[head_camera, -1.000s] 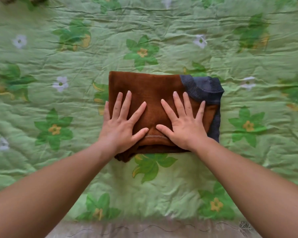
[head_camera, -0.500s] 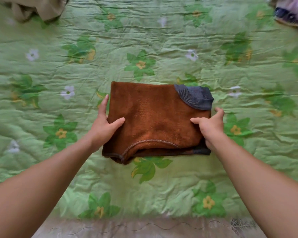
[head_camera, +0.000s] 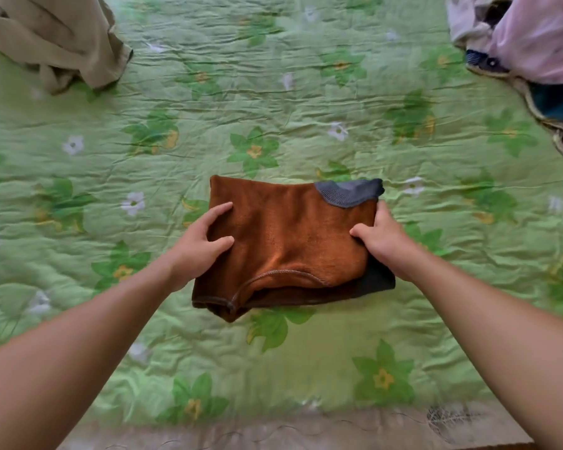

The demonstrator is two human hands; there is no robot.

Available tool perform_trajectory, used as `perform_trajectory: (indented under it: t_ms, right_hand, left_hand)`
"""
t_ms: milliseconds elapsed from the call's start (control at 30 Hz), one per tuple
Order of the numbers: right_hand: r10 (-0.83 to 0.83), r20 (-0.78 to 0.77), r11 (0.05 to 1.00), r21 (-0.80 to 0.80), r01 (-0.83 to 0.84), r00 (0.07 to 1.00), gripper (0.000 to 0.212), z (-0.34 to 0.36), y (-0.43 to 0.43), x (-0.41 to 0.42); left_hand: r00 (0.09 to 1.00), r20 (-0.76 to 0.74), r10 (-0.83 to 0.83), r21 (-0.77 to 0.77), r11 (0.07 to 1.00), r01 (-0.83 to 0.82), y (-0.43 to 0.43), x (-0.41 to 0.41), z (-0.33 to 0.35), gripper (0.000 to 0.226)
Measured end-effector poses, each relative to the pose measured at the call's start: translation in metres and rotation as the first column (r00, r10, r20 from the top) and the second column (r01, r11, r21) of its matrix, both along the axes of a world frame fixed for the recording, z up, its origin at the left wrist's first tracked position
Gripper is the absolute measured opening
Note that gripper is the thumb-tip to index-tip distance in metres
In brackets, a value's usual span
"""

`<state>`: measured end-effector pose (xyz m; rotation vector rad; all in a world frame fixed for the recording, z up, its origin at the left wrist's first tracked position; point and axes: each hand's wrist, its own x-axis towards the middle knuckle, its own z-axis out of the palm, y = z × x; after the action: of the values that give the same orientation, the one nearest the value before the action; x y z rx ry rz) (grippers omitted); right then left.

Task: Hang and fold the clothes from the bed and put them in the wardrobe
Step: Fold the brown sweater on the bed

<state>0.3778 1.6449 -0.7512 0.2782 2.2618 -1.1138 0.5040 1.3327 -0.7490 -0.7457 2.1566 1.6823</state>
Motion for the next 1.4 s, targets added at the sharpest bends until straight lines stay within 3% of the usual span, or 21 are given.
perform_trajectory:
  t_ms: [133, 233, 333, 500, 833, 1100, 1400]
  right_hand:
    - [0.098, -0.117, 0.991, 0.099, -0.086, 0.988, 0.037, 0.067, 0.013, 0.001]
    - [0.049, -0.218, 0.996, 0.084, -0.031, 0.975, 0.059, 0.133, 0.032, 0.007]
    - [0.093, -0.258, 0.995, 0.069, -0.077, 0.962, 0.08, 0.207, 0.053, 0.023]
    - [0.228, -0.26, 0.967, 0.176, -0.187, 0.938, 0.044, 0.322, 0.094, 0.043]
    - [0.134, -0.338, 0.957, 0.288, -0.033, 0.932, 0.051, 0.493, 0.208, 0.082]
    - [-0.004, -0.396, 0.934, 0.327, 0.145, 0.918, 0.054, 0.571, 0.33, 0.142]
    - [-0.276, -0.42, 0.822, 0.362, 0.439, 0.864, 0.047, 0.609, 0.452, 0.229]
  left_hand:
    - [0.995, 0.026, -0.095, -0.026, 0.995, 0.096, 0.009, -0.013, 0.064, 0.058]
    - [0.983, 0.029, -0.184, -0.023, 0.983, 0.184, 0.02, -0.023, 0.122, 0.059]
    - [0.961, 0.012, -0.276, -0.088, 0.957, 0.276, 0.036, -0.035, 0.185, 0.06]
    - [0.902, -0.028, -0.431, -0.262, 0.874, 0.409, 0.084, -0.058, 0.297, 0.062]
    - [0.704, -0.055, -0.708, -0.446, 0.649, 0.617, 0.214, -0.084, 0.474, 0.067]
    - [0.475, -0.008, -0.88, -0.589, 0.388, 0.709, 0.356, -0.091, 0.565, 0.073]
    - [0.037, 0.105, -0.994, -0.697, -0.047, 0.715, 0.551, -0.092, 0.608, 0.074]
